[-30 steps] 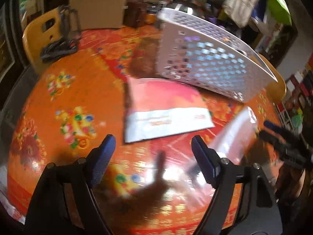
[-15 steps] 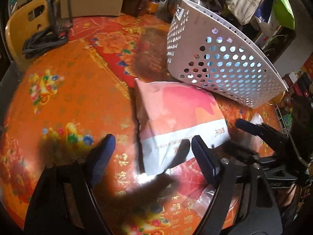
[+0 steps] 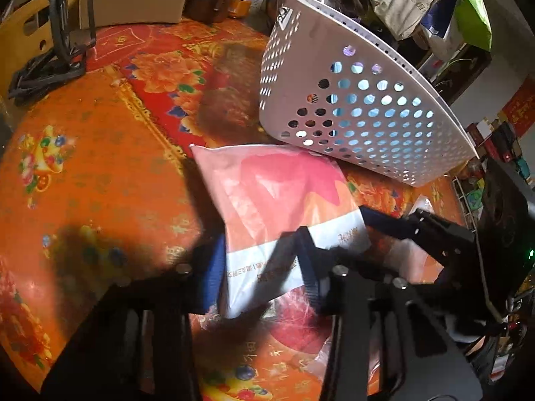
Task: Organize soft objects
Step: 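Grasp the pink-and-white packet with the left tool and lift it, then lower the pink packet into the basket and open the left tool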
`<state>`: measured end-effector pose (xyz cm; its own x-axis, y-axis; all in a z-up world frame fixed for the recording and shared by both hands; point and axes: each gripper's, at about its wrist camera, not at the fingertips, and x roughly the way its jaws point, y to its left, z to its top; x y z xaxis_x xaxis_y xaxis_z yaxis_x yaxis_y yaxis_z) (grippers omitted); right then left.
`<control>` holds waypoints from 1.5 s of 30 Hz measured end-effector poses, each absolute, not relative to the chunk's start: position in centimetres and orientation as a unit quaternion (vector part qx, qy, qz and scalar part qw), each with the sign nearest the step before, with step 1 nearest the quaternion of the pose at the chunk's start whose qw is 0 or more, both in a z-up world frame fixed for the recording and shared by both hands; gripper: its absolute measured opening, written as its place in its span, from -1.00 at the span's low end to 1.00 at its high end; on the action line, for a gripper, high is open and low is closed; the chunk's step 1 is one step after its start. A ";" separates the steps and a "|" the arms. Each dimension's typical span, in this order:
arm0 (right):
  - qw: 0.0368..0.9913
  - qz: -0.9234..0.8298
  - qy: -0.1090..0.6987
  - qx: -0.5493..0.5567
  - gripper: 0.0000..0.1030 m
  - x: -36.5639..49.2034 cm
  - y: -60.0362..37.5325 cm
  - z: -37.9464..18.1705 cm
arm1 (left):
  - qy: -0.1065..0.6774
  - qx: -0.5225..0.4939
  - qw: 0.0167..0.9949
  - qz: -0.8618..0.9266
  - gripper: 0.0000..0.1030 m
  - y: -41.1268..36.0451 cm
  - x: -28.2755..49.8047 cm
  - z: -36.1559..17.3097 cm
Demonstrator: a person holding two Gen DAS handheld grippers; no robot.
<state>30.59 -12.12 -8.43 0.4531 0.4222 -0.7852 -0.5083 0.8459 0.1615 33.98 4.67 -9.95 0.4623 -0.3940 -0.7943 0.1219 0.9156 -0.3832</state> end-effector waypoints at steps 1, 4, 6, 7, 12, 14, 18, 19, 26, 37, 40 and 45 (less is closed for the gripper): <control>0.851 0.274 0.445 -0.045 -0.33 30.6 -12.2 -8.4 | 0.495 -0.139 0.844 -0.149 -0.45 4.8 34.0 -10.0; 0.852 0.272 0.445 -0.048 -0.42 30.5 -12.4 -8.4 | 0.494 -0.148 0.845 -0.144 -0.52 5.0 33.9 -10.1; 0.854 0.267 0.442 -0.063 -0.47 30.1 -11.9 -8.3 | 0.491 -0.144 0.848 -0.141 -0.54 4.7 33.7 -10.1; 0.855 0.265 0.441 -0.067 -0.54 30.0 -11.8 -8.4 | 0.489 -0.143 0.849 -0.141 -0.56 4.7 33.6 -10.1; 0.855 0.267 0.442 -0.048 -0.77 29.9 -12.8 -8.3 | 0.482 -0.149 0.850 -0.150 -0.64 5.1 32.8 -10.1; 0.856 0.264 0.440 -0.054 -0.79 29.6 -12.8 -8.2 | 0.478 -0.146 0.853 -0.152 -0.65 5.0 32.5 -10.1; 0.857 0.264 0.438 -0.055 -0.81 29.3 -12.8 -8.1 | 0.471 -0.147 0.855 -0.158 -0.65 4.9 32.0 -10.0; 0.858 0.264 0.437 -0.052 -0.82 29.1 -12.9 -8.0 | 0.469 -0.149 0.855 -0.161 -0.65 4.9 31.8 -9.9; 0.864 0.263 0.427 -0.048 -0.86 28.1 -13.6 -7.4 | 0.460 -0.149 0.859 -0.168 -0.68 4.5 31.0 -9.2; 0.883 0.262 0.387 -0.040 -0.90 25.7 -15.6 -3.7 | 0.420 -0.144 0.878 -0.180 -0.73 4.0 28.4 -4.9; 0.890 0.262 0.371 -0.042 -0.90 24.9 -15.9 -2.0 | 0.403 -0.135 0.886 -0.184 -0.73 3.6 27.3 -2.7; 0.903 0.257 0.343 -0.044 -0.90 23.8 -16.9 1.4 | 0.378 -0.126 0.897 -0.193 -0.73 2.7 26.2 1.0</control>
